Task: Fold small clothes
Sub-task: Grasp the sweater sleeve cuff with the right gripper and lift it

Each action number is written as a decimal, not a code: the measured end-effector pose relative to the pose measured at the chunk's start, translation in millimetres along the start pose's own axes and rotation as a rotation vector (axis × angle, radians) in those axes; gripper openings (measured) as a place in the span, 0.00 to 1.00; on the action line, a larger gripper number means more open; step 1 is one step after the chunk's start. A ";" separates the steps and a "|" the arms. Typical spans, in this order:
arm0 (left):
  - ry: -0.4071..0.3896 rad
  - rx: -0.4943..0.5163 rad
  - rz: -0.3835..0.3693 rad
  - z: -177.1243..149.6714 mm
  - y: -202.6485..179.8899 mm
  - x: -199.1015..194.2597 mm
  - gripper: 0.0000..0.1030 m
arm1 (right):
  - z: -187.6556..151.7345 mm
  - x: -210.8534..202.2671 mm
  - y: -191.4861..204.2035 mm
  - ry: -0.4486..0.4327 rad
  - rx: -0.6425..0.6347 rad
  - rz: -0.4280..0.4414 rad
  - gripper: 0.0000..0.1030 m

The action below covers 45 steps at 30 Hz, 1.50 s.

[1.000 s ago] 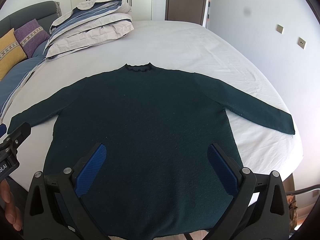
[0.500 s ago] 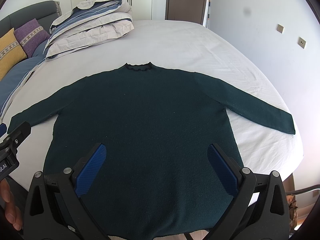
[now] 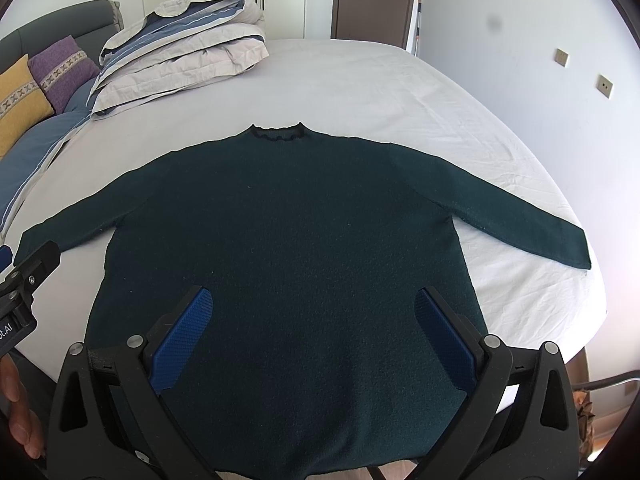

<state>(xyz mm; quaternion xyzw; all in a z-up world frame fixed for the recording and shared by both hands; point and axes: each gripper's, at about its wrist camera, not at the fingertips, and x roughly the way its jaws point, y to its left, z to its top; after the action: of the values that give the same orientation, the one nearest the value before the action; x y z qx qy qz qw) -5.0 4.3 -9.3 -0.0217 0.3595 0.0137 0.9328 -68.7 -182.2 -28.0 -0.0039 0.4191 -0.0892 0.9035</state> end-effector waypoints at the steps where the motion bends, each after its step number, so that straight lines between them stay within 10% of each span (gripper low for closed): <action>1: 0.003 -0.004 -0.008 -0.3 0.7 1.0 1.00 | -0.4 1.0 -0.6 0.001 0.002 0.002 1.00; 9: 0.044 -0.050 -0.059 -7.8 8.0 23.5 1.00 | 5.2 22.6 -66.6 -0.010 0.162 0.087 1.00; 18: 0.190 -0.198 -0.251 -6.8 13.7 78.3 1.00 | -31.8 67.5 -328.9 -0.105 0.747 0.049 0.93; 26: 0.128 -0.241 -0.276 5.9 -7.5 104.9 1.00 | -92.0 115.7 -504.5 -0.126 1.113 0.007 0.70; 30: 0.195 -0.232 -0.274 14.5 -16.7 118.8 1.00 | -85.4 130.9 -529.0 -0.197 1.097 0.014 0.66; 37: 0.212 -0.281 -0.356 18.6 -14.6 135.4 0.99 | -74.0 164.2 -554.3 -0.158 1.069 -0.020 0.10; 45: 0.221 -0.330 -0.427 19.9 -3.6 146.7 0.98 | 1.6 154.0 -491.2 -0.189 0.831 -0.040 0.07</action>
<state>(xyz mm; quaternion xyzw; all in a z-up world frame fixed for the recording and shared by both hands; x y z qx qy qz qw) 117.2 3.2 -92.9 -0.2499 0.4389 -0.1271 0.8537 -47.6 -691.0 -103.3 0.3444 0.2627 -0.2672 0.8608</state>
